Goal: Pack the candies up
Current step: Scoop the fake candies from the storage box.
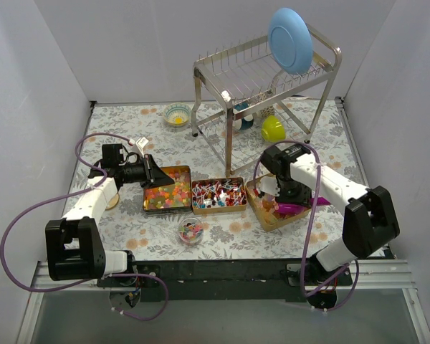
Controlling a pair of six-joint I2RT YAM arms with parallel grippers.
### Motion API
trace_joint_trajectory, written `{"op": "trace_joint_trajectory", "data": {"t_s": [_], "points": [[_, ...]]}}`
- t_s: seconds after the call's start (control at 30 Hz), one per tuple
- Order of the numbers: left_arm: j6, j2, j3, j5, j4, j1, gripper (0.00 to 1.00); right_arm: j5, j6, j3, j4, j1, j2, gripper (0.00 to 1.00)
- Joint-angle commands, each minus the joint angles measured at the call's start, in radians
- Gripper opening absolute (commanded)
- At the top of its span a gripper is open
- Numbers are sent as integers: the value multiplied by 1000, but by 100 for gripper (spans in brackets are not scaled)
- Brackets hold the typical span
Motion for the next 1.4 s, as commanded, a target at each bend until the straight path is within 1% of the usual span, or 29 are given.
{"op": "trace_joint_trajectory", "data": {"t_s": [0.0,0.4,0.63,0.73,1.0,1.1,1.23,1.37], "points": [[5,-8,-5,-6,16,0,8,-109,43,32,-4,-6,32,1],[0,-20,-24,-17,18,0,8,-57,117,149,3,-6,161,1],[0,-22,-24,-21,13,0,8,-41,120,281,28,-4,292,1],[-1,-25,-21,-26,10,1,8,-38,131,330,49,-1,322,1],[0,-11,-22,-29,10,6,8,-115,227,293,103,0,305,1],[-1,-2,-22,-29,10,4,8,-161,255,314,112,0,333,1],[0,9,-19,-35,1,6,8,-228,275,390,134,8,412,1],[23,16,1,-46,-30,9,8,-308,292,401,158,17,435,1]]}}
